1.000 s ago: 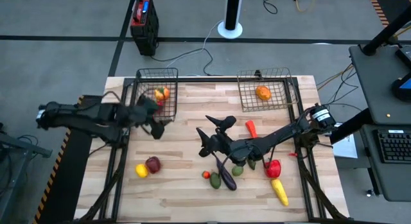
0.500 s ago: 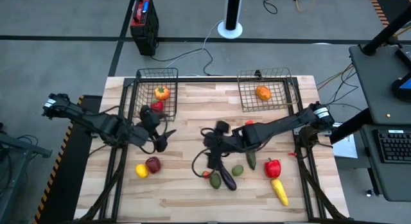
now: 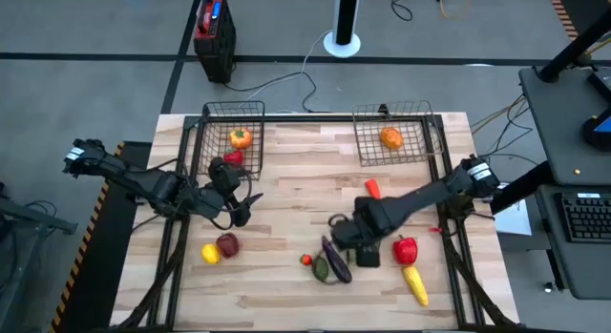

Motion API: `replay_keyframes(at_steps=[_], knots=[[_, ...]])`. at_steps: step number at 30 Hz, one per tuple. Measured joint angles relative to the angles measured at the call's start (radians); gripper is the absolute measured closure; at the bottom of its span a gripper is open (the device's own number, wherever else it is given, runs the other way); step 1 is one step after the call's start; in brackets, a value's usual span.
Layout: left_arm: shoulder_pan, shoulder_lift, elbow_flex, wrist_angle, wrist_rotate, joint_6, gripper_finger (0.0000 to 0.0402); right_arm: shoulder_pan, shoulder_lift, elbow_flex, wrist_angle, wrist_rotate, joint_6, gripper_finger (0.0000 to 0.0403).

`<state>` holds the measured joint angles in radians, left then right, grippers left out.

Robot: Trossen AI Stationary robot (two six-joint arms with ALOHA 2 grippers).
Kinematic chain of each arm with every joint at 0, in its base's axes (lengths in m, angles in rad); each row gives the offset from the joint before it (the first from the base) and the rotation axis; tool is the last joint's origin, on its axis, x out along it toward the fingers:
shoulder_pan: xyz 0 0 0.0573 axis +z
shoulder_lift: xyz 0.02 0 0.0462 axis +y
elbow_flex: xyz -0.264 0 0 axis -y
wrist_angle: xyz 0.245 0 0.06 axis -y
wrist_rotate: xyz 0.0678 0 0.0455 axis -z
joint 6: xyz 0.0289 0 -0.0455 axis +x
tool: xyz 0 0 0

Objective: Sort produce into baskets
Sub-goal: Put the top lime into the left wire basket

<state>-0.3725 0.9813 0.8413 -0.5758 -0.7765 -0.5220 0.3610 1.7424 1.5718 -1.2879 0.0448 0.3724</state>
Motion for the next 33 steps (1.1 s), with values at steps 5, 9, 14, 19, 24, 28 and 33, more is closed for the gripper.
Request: replay_keyframes(at_steps=[5,9,14,19,24,28,33], knots=[[0.000,0.000,0.000,0.000,0.000,0.006,0.0061,0.077,0.000,-0.040,0.097,0.016,-0.141,0.0112],[0.000,0.003,0.000,0.000,-0.001,0.016,0.0061,0.097,0.000,-0.086,0.204,0.058,-0.142,0.0113],[0.000,0.005,0.000,0.000,-0.002,0.016,0.0061,0.097,0.000,-0.151,0.294,0.060,-0.121,0.0112],[0.000,0.005,0.000,0.000,-0.002,0.016,0.0061,0.097,0.000,-0.228,0.357,0.052,-0.110,0.0112],[0.000,0.006,0.000,0.000,-0.002,0.016,0.0061,0.097,0.000,-0.292,0.416,0.052,-0.098,0.0110],[0.000,0.006,0.000,0.000,-0.002,0.016,0.0061,0.097,0.000,-0.334,0.483,0.052,-0.099,0.0113],[0.000,0.006,0.000,0.002,-0.002,0.016,0.0061,0.097,0.000,-0.358,0.524,0.052,-0.102,0.0115]])
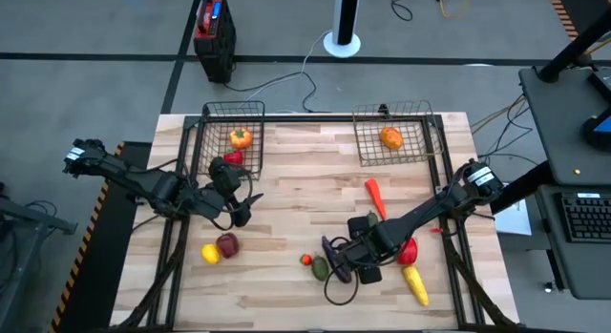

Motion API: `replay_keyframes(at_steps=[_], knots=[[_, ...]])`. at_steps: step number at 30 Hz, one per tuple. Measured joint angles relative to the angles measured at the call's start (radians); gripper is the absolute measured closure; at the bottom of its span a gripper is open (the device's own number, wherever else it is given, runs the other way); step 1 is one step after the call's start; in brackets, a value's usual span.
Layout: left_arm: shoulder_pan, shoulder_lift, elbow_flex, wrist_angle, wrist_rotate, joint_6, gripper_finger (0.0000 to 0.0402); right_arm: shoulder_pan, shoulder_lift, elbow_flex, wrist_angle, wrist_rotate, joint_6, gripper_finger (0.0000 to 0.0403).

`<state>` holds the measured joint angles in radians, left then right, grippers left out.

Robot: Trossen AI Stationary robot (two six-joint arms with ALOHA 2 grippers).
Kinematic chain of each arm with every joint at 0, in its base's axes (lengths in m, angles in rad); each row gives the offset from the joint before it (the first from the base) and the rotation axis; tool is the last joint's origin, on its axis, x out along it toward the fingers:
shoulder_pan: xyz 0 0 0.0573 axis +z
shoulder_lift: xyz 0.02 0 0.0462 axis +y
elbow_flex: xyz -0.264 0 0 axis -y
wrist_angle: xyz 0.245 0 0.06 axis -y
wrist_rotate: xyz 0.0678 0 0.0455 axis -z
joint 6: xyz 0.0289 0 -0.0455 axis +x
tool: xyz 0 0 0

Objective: Sort produce into baskets
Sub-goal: Put the top lime into the left wire basket

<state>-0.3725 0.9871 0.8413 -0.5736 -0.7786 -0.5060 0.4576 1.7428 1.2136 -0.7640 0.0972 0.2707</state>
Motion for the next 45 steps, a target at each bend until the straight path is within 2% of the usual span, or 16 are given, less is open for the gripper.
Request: replay_keyframes(at_steps=[10,17,22,27,38,42,45], knots=[[0.000,0.000,0.000,0.006,0.000,0.000,0.0061,-0.002,0.000,-0.051,0.071,0.008,0.002,0.0129],[0.000,0.000,0.000,0.006,0.000,0.000,0.0061,-0.017,0.000,-0.067,0.075,0.008,0.007,0.0172],[0.000,0.000,0.000,0.006,0.000,0.021,0.0061,-0.025,0.000,-0.052,0.064,0.008,0.007,0.0201],[0.000,0.000,0.000,0.018,-0.001,0.062,0.0061,-0.042,0.000,-0.013,-0.017,0.009,0.006,0.0203],[0.000,0.000,-0.014,0.098,0.002,0.134,0.0061,-0.119,-0.056,0.071,-0.031,0.196,-0.107,0.0202],[0.000,0.000,-0.063,0.200,0.008,0.144,0.0061,-0.146,-0.101,0.075,0.085,0.252,-0.190,0.0202],[-0.001,0.000,-0.125,0.335,0.064,0.194,0.0061,-0.165,-0.117,0.075,0.240,0.252,-0.273,0.0202]])
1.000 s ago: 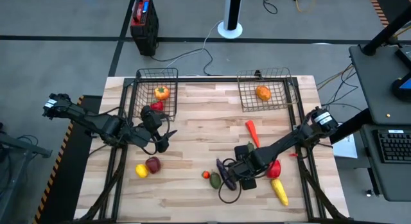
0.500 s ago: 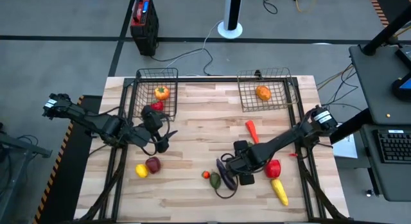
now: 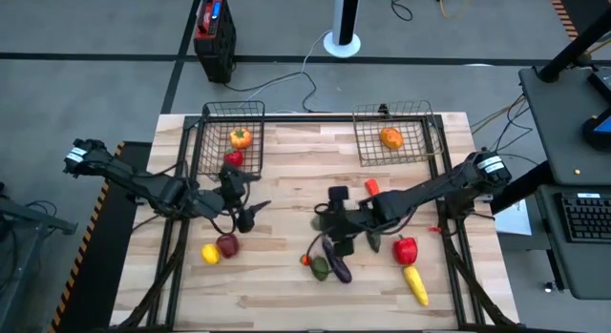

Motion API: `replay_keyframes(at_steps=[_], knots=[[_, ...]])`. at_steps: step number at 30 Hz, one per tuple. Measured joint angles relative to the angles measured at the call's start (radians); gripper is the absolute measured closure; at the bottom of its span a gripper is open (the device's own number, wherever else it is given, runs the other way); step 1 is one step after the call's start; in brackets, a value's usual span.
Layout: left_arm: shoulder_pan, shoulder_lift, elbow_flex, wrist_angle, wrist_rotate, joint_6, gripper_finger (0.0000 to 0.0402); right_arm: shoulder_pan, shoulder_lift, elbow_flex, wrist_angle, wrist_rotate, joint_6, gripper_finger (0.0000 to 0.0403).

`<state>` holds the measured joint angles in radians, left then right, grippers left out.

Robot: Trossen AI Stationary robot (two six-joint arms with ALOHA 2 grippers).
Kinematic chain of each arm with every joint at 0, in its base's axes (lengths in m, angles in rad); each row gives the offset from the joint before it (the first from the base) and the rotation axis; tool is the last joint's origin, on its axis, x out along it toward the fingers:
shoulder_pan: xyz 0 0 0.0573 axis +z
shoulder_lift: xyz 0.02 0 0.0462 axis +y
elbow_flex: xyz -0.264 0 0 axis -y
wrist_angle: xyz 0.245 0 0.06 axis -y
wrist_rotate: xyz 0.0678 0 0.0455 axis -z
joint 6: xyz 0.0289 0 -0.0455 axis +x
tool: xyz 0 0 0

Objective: Sort produce into baskets
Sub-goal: Put the top lime into the left wire basket

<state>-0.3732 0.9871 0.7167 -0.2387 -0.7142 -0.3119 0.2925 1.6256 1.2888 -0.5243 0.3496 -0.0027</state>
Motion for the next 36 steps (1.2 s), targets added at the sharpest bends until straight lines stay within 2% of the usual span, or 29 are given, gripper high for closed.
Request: replay_keyframes(at_steps=[7,11,14,19,26,32,36], knots=[[-0.002,0.003,-0.166,0.474,0.265,0.176,0.0061,-0.025,0.013,-0.011,0.376,-0.016,-0.215,0.0202],[-0.011,0.010,-0.229,0.643,0.288,0.283,0.0061,-0.041,0.033,-0.042,0.547,-0.019,-0.251,0.0202],[-0.020,0.023,-0.257,0.688,0.287,0.389,0.0061,-0.053,0.045,-0.065,0.658,-0.025,-0.249,0.0202],[-0.028,0.078,-0.258,0.737,0.296,0.485,0.0061,-0.078,0.048,-0.084,0.764,-0.097,-0.195,0.0202],[-0.029,0.136,-0.257,0.863,0.295,0.545,0.0061,-0.111,0.048,-0.085,0.789,-0.218,-0.104,0.0202],[-0.029,0.176,-0.256,0.906,0.296,0.560,0.0061,-0.113,0.048,-0.085,0.796,-0.227,-0.080,0.0202],[-0.028,0.218,-0.256,0.990,0.307,0.574,0.0061,-0.113,0.048,-0.085,0.797,-0.227,-0.073,0.0202]])
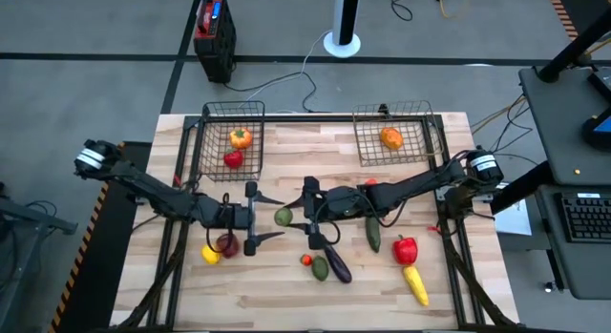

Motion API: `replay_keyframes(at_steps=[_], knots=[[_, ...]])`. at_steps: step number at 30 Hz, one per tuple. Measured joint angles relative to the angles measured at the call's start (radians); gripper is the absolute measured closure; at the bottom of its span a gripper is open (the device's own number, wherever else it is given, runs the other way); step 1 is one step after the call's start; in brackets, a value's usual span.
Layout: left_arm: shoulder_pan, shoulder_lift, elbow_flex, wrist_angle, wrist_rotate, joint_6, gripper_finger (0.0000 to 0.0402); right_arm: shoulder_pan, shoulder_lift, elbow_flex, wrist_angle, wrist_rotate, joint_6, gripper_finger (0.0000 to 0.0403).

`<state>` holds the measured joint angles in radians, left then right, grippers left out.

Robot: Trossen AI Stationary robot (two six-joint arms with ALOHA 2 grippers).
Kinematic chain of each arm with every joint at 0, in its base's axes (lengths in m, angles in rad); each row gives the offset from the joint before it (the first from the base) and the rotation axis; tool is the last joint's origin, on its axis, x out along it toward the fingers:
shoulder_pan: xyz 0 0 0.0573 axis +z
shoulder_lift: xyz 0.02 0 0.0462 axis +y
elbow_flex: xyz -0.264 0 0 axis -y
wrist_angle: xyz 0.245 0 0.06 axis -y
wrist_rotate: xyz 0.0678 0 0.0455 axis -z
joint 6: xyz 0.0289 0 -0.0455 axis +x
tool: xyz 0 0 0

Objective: Sort produce into baskets
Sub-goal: Put the top lime into the left wire basket

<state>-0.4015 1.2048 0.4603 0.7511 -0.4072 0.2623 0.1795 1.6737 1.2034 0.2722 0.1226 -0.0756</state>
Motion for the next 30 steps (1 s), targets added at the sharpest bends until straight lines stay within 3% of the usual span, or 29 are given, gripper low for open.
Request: replay_keyframes(at_steps=[7,24,30], knots=[[0.000,0.029,0.000,0.043,0.001,-0.003,0.0075,0.000,0.000,0.000,0.000,0.000,-0.001,0.0202],[0.003,0.024,0.000,0.040,-0.049,-0.035,0.0220,0.001,0.000,0.000,-0.003,0.001,0.000,0.0202],[0.003,0.024,0.000,0.039,-0.050,-0.052,0.0231,0.001,0.000,0.000,-0.005,0.001,0.011,0.0201]])
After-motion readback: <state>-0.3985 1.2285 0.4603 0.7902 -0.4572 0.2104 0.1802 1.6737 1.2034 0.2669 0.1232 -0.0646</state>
